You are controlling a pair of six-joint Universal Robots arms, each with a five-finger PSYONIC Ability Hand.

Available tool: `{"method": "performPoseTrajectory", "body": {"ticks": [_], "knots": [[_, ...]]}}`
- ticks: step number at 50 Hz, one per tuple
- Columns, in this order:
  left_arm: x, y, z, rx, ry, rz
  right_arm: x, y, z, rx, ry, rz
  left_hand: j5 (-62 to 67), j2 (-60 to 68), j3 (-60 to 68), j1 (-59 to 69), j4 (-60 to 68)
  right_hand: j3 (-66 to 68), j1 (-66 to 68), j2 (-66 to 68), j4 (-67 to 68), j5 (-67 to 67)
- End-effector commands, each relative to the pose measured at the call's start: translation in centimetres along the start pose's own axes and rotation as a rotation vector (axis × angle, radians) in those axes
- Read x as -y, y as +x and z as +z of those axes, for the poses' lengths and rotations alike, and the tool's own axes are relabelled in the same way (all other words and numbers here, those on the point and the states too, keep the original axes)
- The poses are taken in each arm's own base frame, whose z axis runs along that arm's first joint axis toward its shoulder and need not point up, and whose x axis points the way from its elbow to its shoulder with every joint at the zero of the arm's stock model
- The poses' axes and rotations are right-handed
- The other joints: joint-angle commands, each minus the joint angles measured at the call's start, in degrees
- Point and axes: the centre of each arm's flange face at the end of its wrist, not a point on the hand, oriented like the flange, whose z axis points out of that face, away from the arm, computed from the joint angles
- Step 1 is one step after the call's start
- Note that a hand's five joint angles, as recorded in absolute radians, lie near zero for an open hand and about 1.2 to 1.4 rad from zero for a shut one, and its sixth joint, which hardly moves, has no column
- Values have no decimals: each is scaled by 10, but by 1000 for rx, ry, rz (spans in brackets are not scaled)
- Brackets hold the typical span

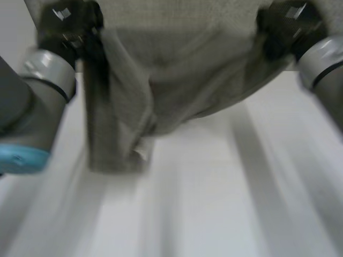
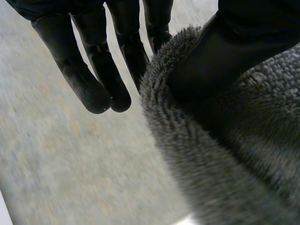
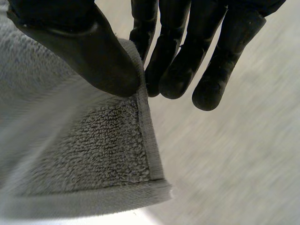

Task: Fold the towel.

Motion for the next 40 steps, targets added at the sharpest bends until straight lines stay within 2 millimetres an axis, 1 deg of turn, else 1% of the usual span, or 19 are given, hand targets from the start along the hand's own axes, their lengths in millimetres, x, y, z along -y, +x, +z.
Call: {"method": "performPoseTrajectory", "body": {"ticks": [1, 8, 13, 14, 16, 17, 19, 20, 21, 22, 24, 25, 27, 28, 29, 30, 32, 36, 40], "knots": [[29, -15, 5, -91, -65, 13, 65, 19, -32, 85, 84, -146, -143, -46, -79, 8, -65, 42, 45, 54, 40, 36], [11, -10, -1, -207, -201, 4, 40, 7, -38, 209, -57, -288, -143, -46, -79, 8, -65, 42, 45, 54, 40, 36], [-41, -5, -3, -245, -367, -8, 14, -11, -30, 263, -125, -331, -203, -107, -139, -52, -125, 42, 45, 54, 40, 36], [-41, -5, -3, -245, -368, -8, 4, -17, -28, 277, -154, -327, -203, -107, -139, -52, -125, 42, 45, 54, 40, 36], [-69, -3, -6, -254, -449, -10, -6, -21, -26, 285, -184, -326, -243, -147, -179, -92, -165, 42, 45, 54, 40, 36], [-69, -3, -6, -254, -449, -10, -15, -24, -24, 289, -211, -328, -243, -147, -179, -93, -165, 42, 45, 54, 40, 36], [-102, -2, -7, -258, -536, -16, -27, -30, -21, 302, -244, -327, -269, -172, -204, -118, -191, 42, 45, 54, 40, 36], [-102, -2, -7, -258, -537, -16, -27, -30, -21, 302, -244, -327, -269, -172, -205, -118, -191, 42, 45, 54, 40, 36], [-116, -1, -8, -261, -574, -18, -41, -37, -18, 321, -279, -325, -279, -182, -215, -128, -201, 42, 45, 54, 40, 36], [-116, -1, -8, -261, -575, -18, -51, -43, -16, 335, -301, -322, -279, -182, -215, -128, -201, 42, 45, 54, 40, 36], [-145, 2, -7, -267, -637, -19, -61, -48, -14, 340, -320, -326, -342, -246, -278, -191, -264, 42, 45, 54, 40, 36], [-145, 2, -7, -267, -637, -19, -61, -48, -14, 340, -320, -326, -343, -246, -279, -192, -265, 42, 45, 54, 40, 36], [-171, 3, -5, -275, -674, 14, -78, -56, -12, 338, -355, -341, -493, -397, -429, -342, -415, 42, 45, 54, 40, 36], [-171, 3, -5, -275, -674, 14, -78, -56, -12, 338, -355, -341, -494, -398, -430, -343, -416, 42, 45, 54, 40, 36], [-179, 4, -3, -279, -674, 44, -85, -56, -9, 316, -367, -354, -641, -544, -576, -490, -563, 42, 45, 54, 40, 36], [-179, 4, -3, -279, -674, 45, -92, -55, -6, 285, -380, -367, -642, -546, -578, -491, -564, 42, 45, 54, 40, 36], [-184, 1, 2, -265, -651, 101, -99, -51, -4, 246, -396, -380, -820, -723, -756, -669, -742, 42, 45, 54, 40, 36], [-176, -5, 5, -219, -619, 129, -109, -46, -1, 189, -403, -401, -832, -736, -768, -681, -754, 42, 45, 54, 40, 36], [-145, -20, -1, -117, -558, 145, -118, -47, -2, 175, -398, -411, -832, -736, -768, -681, -754, 42, 45, 54, 40, 36]]}}
